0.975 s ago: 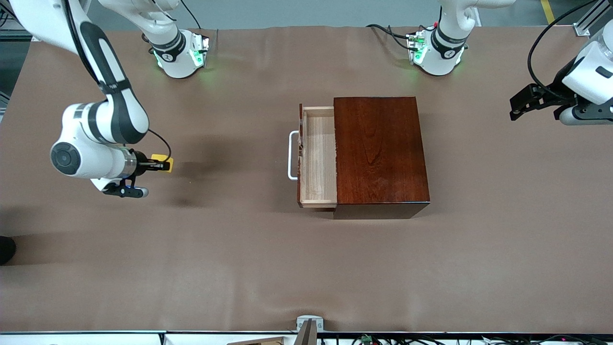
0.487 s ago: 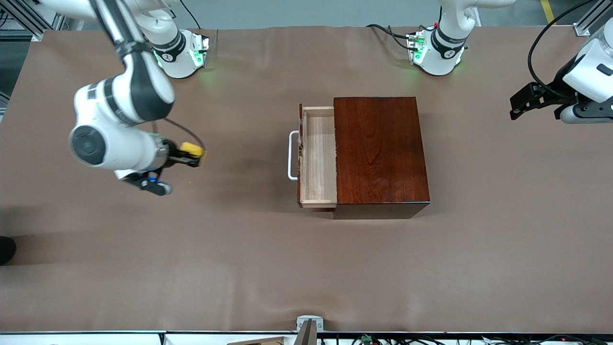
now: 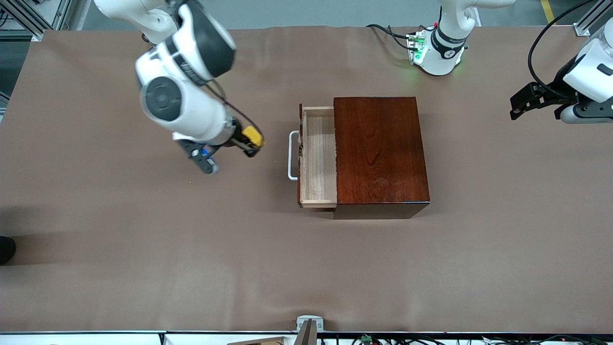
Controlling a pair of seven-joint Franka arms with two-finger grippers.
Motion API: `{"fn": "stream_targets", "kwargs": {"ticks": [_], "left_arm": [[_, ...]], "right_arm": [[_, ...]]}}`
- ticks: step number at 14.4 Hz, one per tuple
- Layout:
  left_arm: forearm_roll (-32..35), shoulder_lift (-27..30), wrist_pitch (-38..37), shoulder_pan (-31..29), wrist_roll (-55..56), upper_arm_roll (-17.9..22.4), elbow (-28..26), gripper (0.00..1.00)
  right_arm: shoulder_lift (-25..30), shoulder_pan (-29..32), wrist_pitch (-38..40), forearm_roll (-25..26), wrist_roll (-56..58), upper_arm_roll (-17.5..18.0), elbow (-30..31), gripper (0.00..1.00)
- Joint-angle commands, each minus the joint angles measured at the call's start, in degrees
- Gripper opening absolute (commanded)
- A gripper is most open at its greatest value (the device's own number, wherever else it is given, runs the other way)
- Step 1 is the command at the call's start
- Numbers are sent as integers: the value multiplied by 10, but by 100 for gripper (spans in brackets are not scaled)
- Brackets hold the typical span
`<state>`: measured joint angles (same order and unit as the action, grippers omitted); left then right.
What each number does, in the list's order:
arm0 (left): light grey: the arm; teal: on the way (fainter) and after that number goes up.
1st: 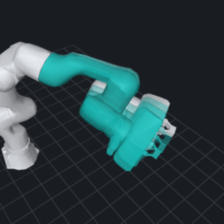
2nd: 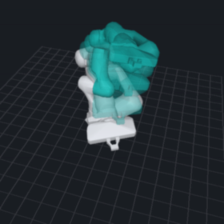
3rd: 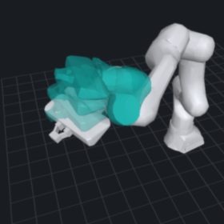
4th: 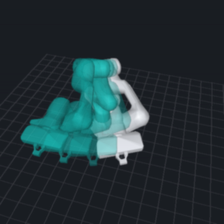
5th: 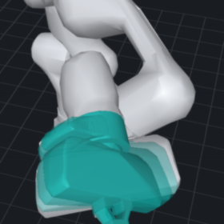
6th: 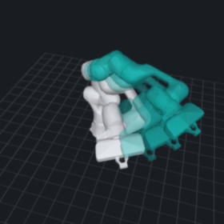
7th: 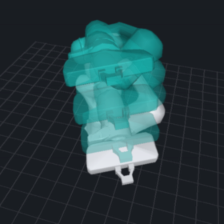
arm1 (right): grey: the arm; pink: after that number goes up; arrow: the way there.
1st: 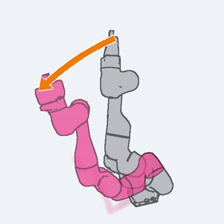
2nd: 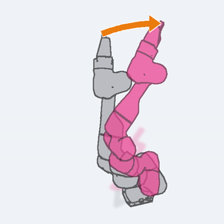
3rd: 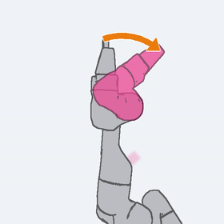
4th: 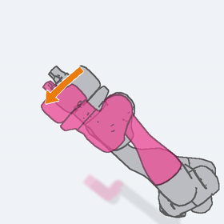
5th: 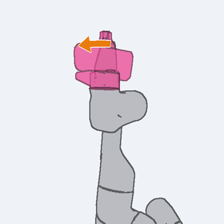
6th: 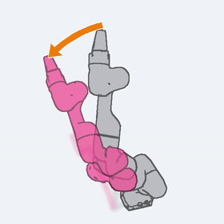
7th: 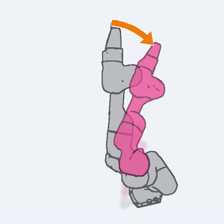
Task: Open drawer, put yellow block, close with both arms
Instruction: 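Carry the yellow cube over the open drawer with the right gripper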
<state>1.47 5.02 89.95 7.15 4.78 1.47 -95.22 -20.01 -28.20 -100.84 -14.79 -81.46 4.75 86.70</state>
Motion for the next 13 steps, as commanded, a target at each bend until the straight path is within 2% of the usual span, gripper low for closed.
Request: {"fn": "stream_targets", "kwargs": {"ticks": [1, 5, 7, 13], "left_arm": [[-9, -2, -9, -7, -6, -3, 10, 100], [-9, -3, -8, -7, -6, -3, 9, 100], [-9, -2, -8, -7, -7, -3, 9, 100], [-9, -3, -8, -7, -6, -3, 9, 100]], "right_arm": [[-64, -21, 6, -9, -93, -6, -84, 0], [-78, -77, -59, -51, -199, -8, -83, 0], [-92, -97, -94, -46, -267, -9, -80, 0], [-111, -126, -125, -38, -343, -11, -58, 0]]}}
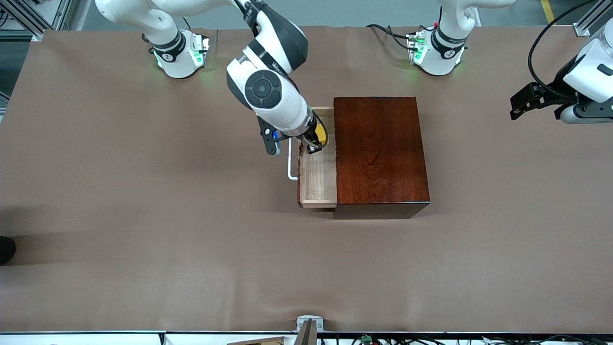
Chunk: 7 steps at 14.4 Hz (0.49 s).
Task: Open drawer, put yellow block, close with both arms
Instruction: 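Carry the yellow cube over the open drawer with the right gripper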
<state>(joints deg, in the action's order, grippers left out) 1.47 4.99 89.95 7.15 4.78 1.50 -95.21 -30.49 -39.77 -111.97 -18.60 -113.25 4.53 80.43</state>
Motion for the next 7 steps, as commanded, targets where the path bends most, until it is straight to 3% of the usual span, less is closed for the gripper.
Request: {"fn": "stream_targets", "kwargs": {"ticks": [1, 7], "left_arm": [[-9, -2, -8, -7, -7, -4, 9, 100], [-9, -3, -9, -7, -7, -4, 8, 100]], "right_arm": [[-6, -11, -28, 2, -31, -8, 16, 0], [-6, -28, -66, 56, -64, -10, 55, 0]]}}
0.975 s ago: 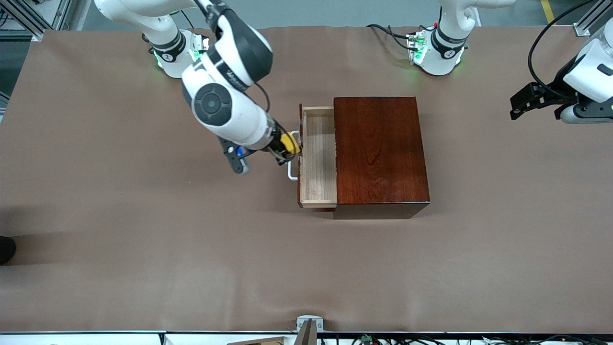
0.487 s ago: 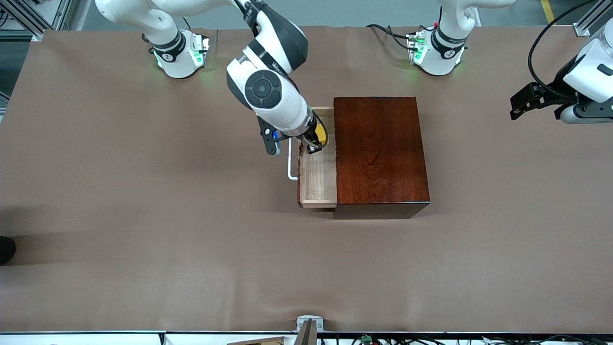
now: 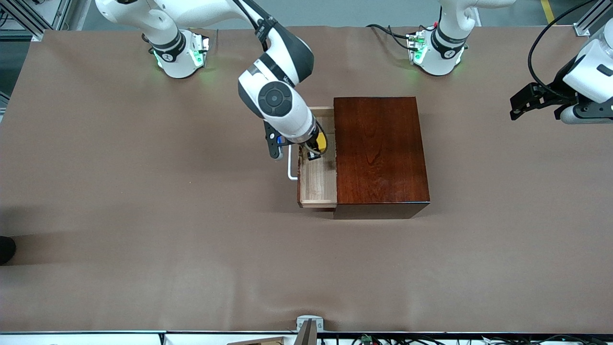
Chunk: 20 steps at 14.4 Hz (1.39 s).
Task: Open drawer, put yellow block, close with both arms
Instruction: 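Carry the yellow cube over the open drawer with the right gripper, then open the right gripper to drop the cube into the drawer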
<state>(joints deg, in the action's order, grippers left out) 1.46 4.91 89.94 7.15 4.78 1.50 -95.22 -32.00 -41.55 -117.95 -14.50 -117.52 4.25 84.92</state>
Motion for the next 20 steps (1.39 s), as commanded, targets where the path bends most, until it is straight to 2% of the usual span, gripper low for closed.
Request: {"fn": "stream_targets", "kwargs": {"ticks": [1, 4, 8, 9, 10, 11, 15, 18, 20], "left_arm": [[-9, -3, -9, -7, -7, -4, 8, 100], [-9, -3, -9, -7, -7, -4, 8, 100], [-9, -2, -11, -7, -7, -3, 7, 100], [-9, -2, -11, -7, -6, -3, 8, 100], [-9, -3, -11, -6, -6, -3, 9, 100], [-9, -2, -11, -6, -6, -4, 8, 100], [-10, -3, -10, -2, 1, -6, 11, 100], [-12, -3, -11, 3, 1, -23, 33, 100], [-21, -6, -11, 8, 6, -58, 38, 100]], "right_arm": [[6, -12, -7, 17, -21, -7, 15, 0], [-3, -21, -47, 21, -29, -7, 36, 0], [-14, -30, -63, 23, -46, -8, 37, 0], [-13, -25, -58, 28, -47, -7, 33, 15], [-11, -22, -55, 29, -50, -7, 30, 94], [-10, -20, -40, 30, -49, -8, 22, 100], [-11, 20, 100, 37, -38, -6, -61, 100], [-7, 43, 148, 37, -39, -6, -129, 100], [-7, 54, 150, 40, -39, -7, -151, 100]]}}
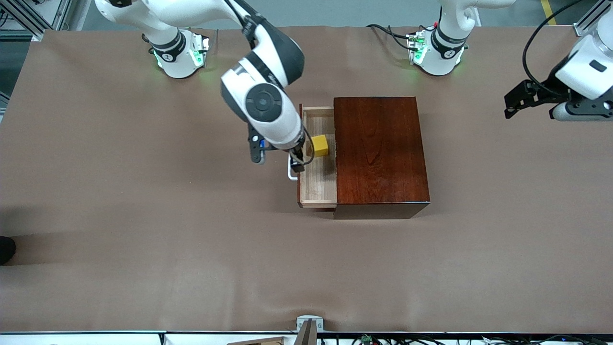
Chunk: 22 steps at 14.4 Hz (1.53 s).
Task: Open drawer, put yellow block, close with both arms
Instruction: 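Open the right gripper to drop the cube into the drawer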
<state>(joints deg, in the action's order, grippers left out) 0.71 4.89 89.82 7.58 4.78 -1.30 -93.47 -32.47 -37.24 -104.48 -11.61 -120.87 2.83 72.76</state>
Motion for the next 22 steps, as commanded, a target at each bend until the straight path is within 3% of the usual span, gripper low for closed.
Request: {"fn": "stream_targets", "kwargs": {"ticks": [1, 5, 8, 9, 18, 20, 22], "left_arm": [[-15, -14, -10, 3, 14, -50, 25, 100], [-26, -79, -9, 5, 154, -162, 56, 100], [-21, -178, -4, 16, 369, -248, 139, 100], [-21, -202, 3, 33, 436, -256, 161, 100], [-2, -326, 271, 194, 827, -237, 182, 100], [12, -355, 344, 252, 905, -197, 186, 100], [23, -396, 389, 339, 964, -118, 199, 100]], "right_arm": [[0, 16, 18, 14, -4, 6, -30, 100], [28, 90, 65, 28, 105, 7, -30, 100], [54, 133, 123, 37, 268, 2, -30, 100], [57, 152, 142, 42, 318, 1, -31, 100], [135, 281, 261, 49, 706, 1, -31, 100], [159, 310, 292, 62, 818, 1, -30, 100], [183, 335, 320, 77, 909, 2, -22, 100]]}}
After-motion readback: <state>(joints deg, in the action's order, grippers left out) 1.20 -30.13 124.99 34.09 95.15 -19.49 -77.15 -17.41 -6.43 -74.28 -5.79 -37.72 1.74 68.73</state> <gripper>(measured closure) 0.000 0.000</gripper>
